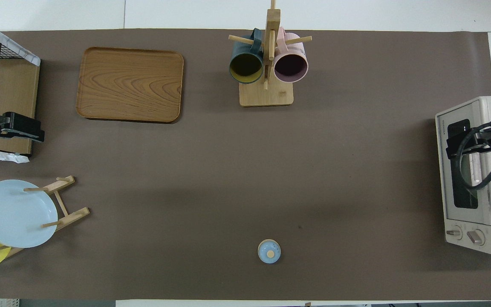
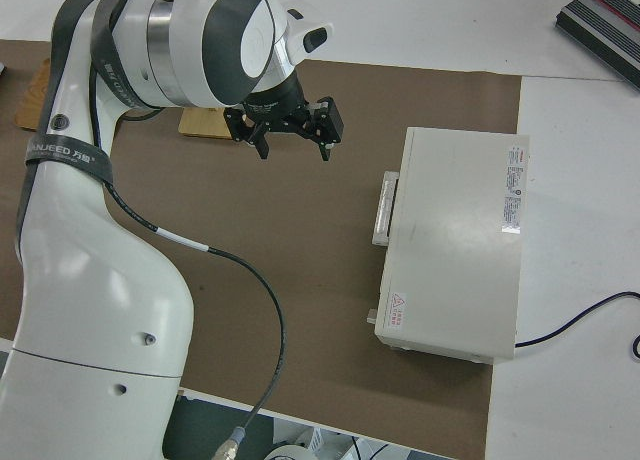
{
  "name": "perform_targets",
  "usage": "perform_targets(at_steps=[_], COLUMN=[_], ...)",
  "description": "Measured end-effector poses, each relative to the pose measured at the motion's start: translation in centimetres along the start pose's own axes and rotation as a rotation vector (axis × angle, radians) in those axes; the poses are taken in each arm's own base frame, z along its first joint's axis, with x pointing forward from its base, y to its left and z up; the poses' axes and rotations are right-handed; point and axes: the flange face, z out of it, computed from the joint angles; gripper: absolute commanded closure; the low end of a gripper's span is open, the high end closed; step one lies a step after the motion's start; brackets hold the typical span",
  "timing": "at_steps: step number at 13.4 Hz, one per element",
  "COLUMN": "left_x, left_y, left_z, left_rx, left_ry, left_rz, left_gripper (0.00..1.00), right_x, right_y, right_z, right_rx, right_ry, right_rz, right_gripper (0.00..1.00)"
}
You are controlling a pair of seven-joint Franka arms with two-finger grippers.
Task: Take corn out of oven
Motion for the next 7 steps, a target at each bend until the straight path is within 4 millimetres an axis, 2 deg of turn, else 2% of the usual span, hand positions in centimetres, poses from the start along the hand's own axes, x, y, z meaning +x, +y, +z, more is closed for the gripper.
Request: perform_targets(at_steps=[5, 6, 7], left_x=[0.00, 0.00, 0.00], left_y=[0.00, 0.00, 0.00], left_z=[0.00, 0.00, 0.00], left_rx=[0.000, 0.000, 0.000], left_ry=[0.000, 0.000, 0.000], left_rz=[0.000, 0.000, 0.000], left_gripper=[0.00, 0.00, 0.00], right_x=[0.00, 0.00, 0.07], right_y=[0.07, 0.10, 0.24], right_z=[0.00, 0.00, 0.05], right_rx=[0.000, 0.000, 0.001], right_ry=[0.000, 0.001, 0.004], right_rz=[0.001, 0.002, 0.001], right_gripper=[0.00, 0.34, 0.82])
